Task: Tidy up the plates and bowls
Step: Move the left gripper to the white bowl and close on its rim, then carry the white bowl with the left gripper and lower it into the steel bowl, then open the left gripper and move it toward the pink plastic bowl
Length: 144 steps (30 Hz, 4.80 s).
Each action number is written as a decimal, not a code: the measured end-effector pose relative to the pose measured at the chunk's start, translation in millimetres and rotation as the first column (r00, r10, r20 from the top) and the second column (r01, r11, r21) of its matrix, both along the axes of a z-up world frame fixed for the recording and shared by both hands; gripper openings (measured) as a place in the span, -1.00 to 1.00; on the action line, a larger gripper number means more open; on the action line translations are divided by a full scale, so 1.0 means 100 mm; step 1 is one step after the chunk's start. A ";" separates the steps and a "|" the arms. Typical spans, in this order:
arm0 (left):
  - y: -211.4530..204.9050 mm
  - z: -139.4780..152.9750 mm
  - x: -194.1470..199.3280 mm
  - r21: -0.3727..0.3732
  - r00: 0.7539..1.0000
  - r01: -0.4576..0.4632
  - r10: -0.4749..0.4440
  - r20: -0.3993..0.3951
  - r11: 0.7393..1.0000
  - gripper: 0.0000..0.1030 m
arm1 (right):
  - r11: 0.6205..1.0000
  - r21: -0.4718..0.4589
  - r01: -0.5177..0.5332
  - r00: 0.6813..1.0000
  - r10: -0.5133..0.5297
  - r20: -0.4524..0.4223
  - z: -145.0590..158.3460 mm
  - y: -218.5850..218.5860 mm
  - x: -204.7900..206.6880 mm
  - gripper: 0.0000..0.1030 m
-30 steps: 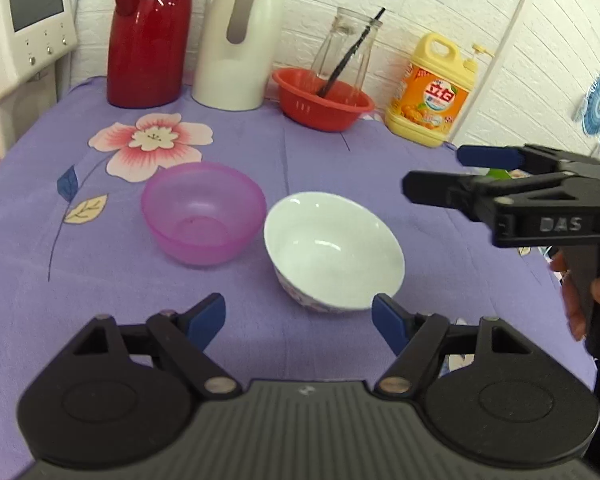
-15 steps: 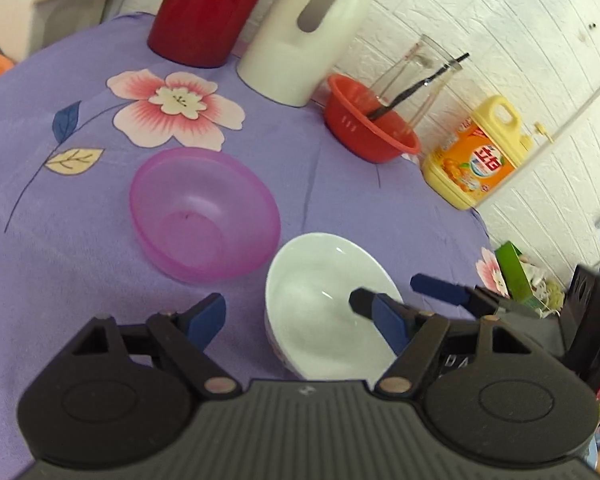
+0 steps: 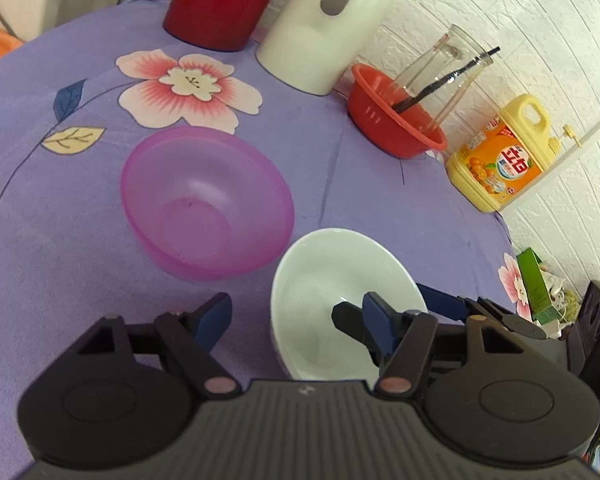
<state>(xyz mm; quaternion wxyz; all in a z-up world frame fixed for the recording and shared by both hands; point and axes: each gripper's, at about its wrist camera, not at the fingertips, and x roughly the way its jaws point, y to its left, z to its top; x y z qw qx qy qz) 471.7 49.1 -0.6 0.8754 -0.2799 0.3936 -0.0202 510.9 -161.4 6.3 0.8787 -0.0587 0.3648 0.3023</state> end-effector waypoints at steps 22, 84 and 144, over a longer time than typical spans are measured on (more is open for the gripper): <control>-0.10 -0.05 0.07 0.101 1.000 0.023 -0.021 -0.021 0.995 -0.07 | 0.998 -0.033 -0.053 0.998 0.053 0.013 -0.05 0.07 -0.03 1.00; -0.30 0.32 -0.55 -0.034 0.988 0.155 -0.155 0.006 0.987 -0.72 | 0.998 -0.060 -0.017 0.996 0.022 0.081 0.37 0.02 -0.89 0.31; -0.41 0.74 -2.00 0.346 0.928 0.250 -0.326 0.179 0.904 0.41 | 0.972 0.080 0.221 0.969 -0.228 0.090 0.39 -0.63 -2.44 1.00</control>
